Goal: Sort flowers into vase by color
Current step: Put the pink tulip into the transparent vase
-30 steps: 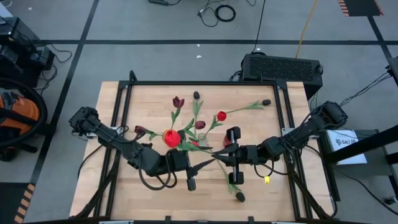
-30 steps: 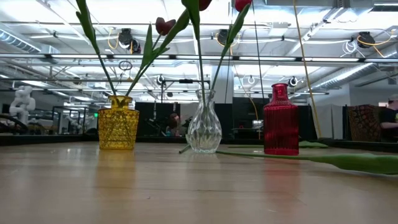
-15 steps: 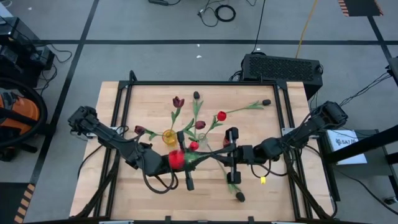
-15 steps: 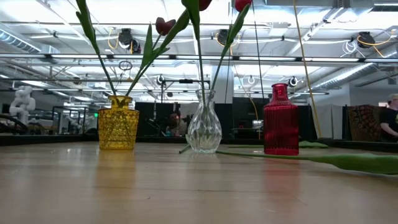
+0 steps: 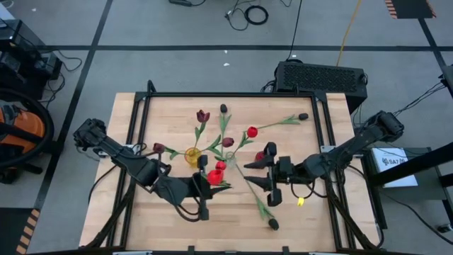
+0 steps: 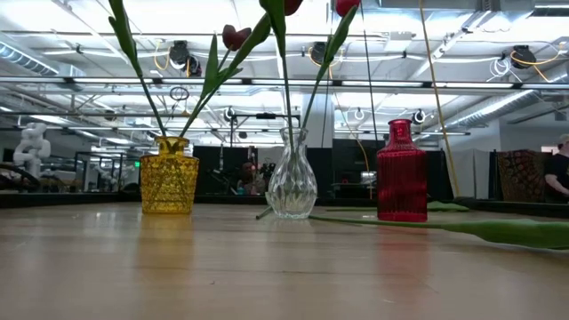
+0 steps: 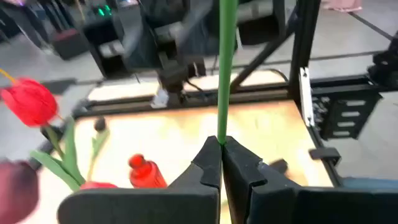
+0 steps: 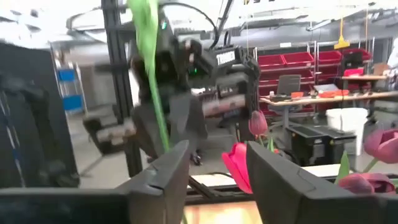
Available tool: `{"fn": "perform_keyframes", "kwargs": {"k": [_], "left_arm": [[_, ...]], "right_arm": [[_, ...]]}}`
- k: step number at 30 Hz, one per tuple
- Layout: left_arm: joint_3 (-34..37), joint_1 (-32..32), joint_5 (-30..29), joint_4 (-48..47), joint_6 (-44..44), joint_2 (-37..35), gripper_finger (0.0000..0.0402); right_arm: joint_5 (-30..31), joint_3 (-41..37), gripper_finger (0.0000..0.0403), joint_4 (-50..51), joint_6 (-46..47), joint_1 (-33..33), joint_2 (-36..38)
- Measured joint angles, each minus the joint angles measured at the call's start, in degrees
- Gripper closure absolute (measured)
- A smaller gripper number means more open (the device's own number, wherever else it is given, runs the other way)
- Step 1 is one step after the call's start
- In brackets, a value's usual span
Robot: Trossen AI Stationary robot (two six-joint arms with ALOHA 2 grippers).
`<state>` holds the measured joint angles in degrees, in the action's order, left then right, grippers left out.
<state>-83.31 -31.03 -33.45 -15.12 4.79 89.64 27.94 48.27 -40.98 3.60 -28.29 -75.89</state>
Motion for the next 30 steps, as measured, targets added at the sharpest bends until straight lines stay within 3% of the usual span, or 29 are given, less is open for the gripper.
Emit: {"fn": "perform_keyframes", "kwargs": {"k": [8,14,20,24,30], "left_arm": [[0.00,1.74,3.53,-4.92,6.03,0.13,0.0397],[0.08,1.78,4.06,-6.27,6.91,1.06,0.0397],[0.07,1.89,5.44,-7.72,6.93,1.50,0.0397],[0.07,2.00,5.45,-9.15,6.94,1.47,0.0397],[0.07,2.04,5.44,-9.45,6.93,1.47,0.0397]], "right_arm": [[-0.20,9.06,0.0214,9.16,-0.10,0.04,-5.32],[0.24,18.97,0.0215,16.78,-3.36,0.04,-10.52],[0.29,21.31,0.0217,17.37,-6.25,0.09,-12.12],[0.28,21.34,0.0243,17.44,-6.43,0.17,-12.05],[0.23,21.34,0.0335,19.18,-6.19,0.55,-12.07]]}}
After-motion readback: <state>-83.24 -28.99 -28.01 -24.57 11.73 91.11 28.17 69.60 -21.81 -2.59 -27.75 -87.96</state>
